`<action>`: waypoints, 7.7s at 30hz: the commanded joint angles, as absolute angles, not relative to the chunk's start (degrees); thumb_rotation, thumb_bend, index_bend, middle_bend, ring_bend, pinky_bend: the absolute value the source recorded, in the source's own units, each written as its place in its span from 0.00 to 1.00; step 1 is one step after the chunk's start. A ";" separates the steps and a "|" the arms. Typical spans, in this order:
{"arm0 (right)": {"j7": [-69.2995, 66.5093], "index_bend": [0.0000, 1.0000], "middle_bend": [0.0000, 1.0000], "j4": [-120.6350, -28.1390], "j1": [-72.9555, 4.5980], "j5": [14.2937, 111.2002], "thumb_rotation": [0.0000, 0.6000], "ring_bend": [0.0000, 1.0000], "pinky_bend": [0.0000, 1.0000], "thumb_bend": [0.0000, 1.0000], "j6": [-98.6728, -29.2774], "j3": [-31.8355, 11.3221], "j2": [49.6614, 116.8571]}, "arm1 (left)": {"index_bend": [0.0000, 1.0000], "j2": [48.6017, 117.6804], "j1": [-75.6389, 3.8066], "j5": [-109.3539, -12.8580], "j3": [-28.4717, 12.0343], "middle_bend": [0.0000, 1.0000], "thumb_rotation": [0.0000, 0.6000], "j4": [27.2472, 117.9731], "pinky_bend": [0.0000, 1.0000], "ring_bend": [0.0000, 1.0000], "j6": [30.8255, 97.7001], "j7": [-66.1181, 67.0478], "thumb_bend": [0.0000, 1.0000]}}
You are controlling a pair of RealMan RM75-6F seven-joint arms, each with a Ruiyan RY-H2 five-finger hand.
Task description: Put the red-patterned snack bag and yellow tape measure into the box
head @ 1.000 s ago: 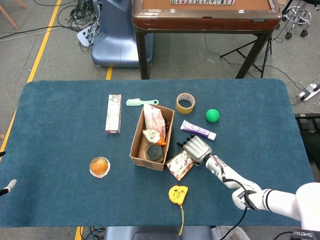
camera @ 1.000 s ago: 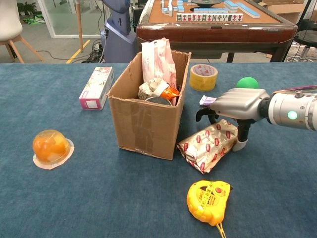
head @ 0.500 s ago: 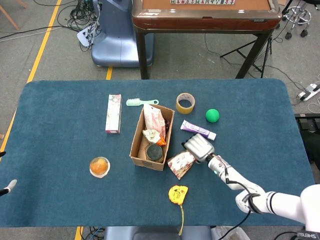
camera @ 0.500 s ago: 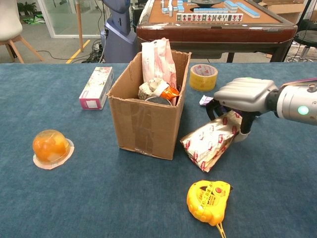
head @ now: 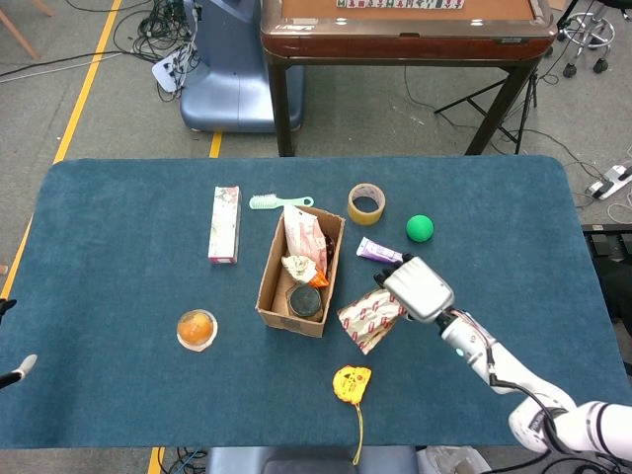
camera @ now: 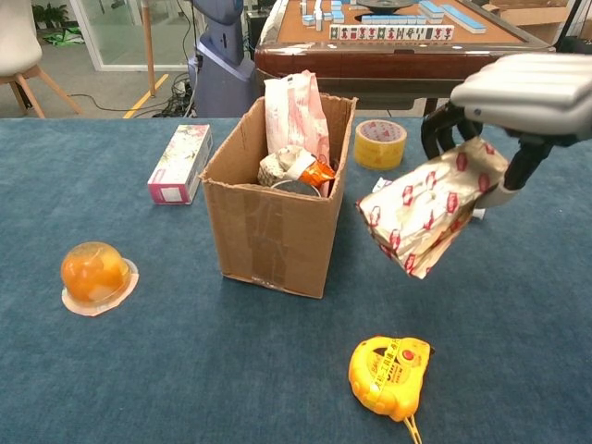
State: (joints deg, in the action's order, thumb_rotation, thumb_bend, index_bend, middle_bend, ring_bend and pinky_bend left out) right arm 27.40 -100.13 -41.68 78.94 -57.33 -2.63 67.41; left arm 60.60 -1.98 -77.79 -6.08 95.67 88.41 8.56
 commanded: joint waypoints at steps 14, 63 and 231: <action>38.12 0.45 0.61 -115.44 -42.29 74.25 1.00 0.51 0.43 0.15 -63.62 -11.69 57.23 | 0.19 60.57 -2.03 -78.69 -5.77 0.19 1.00 95.97 0.34 0.17 88.46 8.24 0.13; 48.04 0.15 0.18 -102.17 -59.90 55.39 1.00 0.14 0.28 0.00 -61.50 -13.93 77.05 | 0.19 59.21 -1.33 -81.24 -5.22 0.19 1.00 96.07 0.34 0.17 89.61 4.01 0.13; 15.05 0.45 0.52 -103.40 -41.69 105.04 1.00 0.38 0.32 0.00 -65.87 -0.76 70.85 | 0.20 55.75 -0.28 -71.98 -7.69 0.20 1.00 98.16 0.34 0.17 87.46 3.59 0.13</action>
